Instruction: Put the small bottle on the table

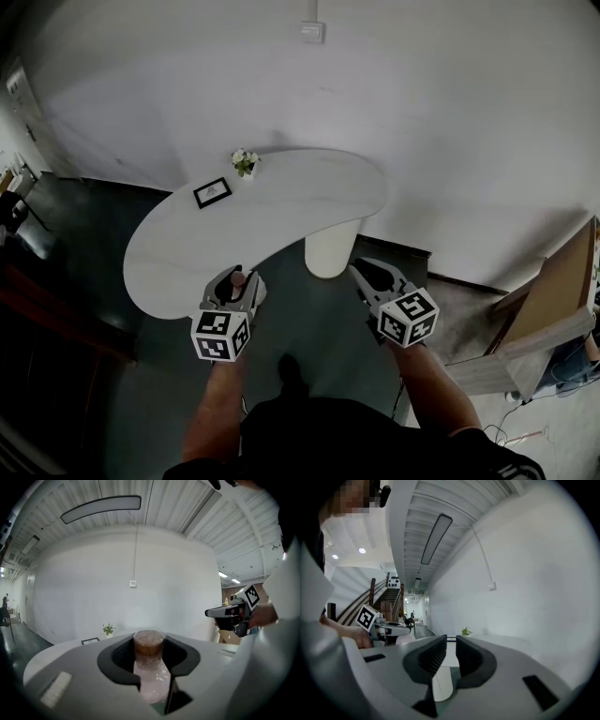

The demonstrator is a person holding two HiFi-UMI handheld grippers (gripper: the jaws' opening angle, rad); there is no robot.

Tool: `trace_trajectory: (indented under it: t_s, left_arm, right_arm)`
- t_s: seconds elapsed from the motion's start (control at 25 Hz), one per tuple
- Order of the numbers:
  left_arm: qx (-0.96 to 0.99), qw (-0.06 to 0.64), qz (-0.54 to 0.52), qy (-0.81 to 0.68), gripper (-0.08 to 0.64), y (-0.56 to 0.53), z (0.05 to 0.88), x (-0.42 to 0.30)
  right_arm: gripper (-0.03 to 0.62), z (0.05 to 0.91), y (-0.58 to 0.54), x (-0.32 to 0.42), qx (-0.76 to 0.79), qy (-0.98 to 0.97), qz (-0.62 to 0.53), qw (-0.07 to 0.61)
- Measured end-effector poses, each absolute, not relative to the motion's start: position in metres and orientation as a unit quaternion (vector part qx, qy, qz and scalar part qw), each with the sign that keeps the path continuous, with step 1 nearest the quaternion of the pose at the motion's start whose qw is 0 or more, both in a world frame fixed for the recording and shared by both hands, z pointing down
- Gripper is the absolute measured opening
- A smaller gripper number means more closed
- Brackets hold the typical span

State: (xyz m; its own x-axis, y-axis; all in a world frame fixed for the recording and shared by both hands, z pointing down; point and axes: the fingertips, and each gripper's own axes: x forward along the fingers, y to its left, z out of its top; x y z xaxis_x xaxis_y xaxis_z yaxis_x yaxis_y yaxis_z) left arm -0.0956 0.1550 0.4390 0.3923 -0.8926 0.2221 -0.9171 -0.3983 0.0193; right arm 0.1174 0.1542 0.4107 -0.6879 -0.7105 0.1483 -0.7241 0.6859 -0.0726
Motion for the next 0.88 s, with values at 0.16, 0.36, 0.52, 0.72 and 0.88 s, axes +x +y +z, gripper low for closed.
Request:
trace_trajectory:
  t_s: [0.16, 0.36, 0.52, 0.72, 0.88]
  left_arm:
    - [0.834, 0.078, 0.093, -0.539, 0.138, 0.117, 0.452, -0.109]
    - [0.83, 0.092, 0.092, -0.543, 0.138, 0.062, 0.463, -0.137]
    - [0.829, 0.088, 0.091, -0.544, 0.137, 0.03, 0.46, -0.163]
    - [0.83, 0.074, 0.091, -0.545, 0.138, 0.004, 0.452, -0.191]
    - [0.827, 0.074, 0.087, -0.551, 0.138, -0.005, 0.45, -0.206]
  right_arm:
    - [0.023, 0.419, 0.118, 0.094, 0.388, -0.917, 0.069, 0.06]
    - [0.023, 0.424, 0.064, 0.058, 0.377, -0.921, 0.072, 0.07]
    - [0.023, 0.421, 0.028, 0.033, 0.38, -0.919, 0.071, 0.072]
    - [0.023, 0.416, 0.004, 0.008, 0.387, -0.917, 0.071, 0.066]
    - [0.023, 0.419, -0.008, -0.002, 0.386, -0.917, 0.075, 0.07]
